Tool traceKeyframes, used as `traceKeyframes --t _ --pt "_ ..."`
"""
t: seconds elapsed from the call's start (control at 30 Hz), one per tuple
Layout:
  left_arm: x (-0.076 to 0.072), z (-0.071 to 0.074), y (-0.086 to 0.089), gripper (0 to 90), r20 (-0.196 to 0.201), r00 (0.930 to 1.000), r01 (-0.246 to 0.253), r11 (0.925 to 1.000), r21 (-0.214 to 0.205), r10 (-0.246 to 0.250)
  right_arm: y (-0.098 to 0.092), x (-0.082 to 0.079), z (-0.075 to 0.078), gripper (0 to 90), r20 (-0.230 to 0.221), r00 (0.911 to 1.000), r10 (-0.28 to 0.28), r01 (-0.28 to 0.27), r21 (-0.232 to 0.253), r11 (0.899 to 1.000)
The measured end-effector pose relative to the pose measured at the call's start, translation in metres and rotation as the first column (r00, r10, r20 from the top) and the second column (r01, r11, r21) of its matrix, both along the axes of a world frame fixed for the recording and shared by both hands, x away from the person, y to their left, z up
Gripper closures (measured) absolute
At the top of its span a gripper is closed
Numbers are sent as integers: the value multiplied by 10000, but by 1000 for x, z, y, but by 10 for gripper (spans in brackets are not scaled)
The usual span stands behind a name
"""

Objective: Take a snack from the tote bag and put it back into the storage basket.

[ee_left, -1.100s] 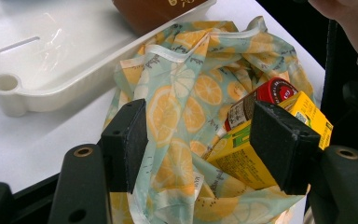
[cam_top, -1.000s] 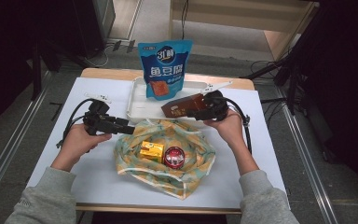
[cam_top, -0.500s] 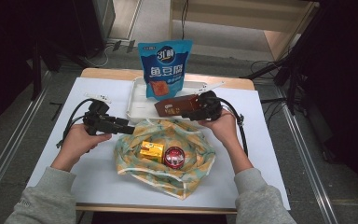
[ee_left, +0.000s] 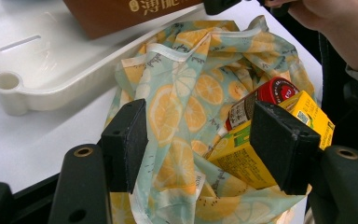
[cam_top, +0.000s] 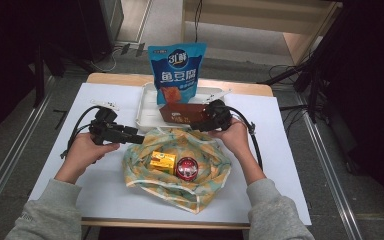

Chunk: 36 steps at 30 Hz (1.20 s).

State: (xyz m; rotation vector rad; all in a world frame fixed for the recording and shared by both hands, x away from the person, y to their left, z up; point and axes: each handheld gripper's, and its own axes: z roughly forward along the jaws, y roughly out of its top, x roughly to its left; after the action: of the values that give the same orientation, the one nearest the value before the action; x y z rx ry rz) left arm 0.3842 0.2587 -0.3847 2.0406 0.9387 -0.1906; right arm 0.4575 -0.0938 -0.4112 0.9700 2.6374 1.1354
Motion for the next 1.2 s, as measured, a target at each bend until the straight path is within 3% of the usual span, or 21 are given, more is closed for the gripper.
traceKeyframes --t 0.4,0.77,1.2 --pt "0 0 0 371 3 10000 33 10000 27 -33 9 12 -14 421 -184 9998 -33 32 -61 10000" --pt "1 -1 0 371 29 10000 73 10000 67 -73 8 21 -24 414 -272 9996 -84 90 216 9997" --pt "1 -2 0 371 11 10000 83 9999 102 -83 3 28 -31 334 -430 9989 -184 199 347 9992"
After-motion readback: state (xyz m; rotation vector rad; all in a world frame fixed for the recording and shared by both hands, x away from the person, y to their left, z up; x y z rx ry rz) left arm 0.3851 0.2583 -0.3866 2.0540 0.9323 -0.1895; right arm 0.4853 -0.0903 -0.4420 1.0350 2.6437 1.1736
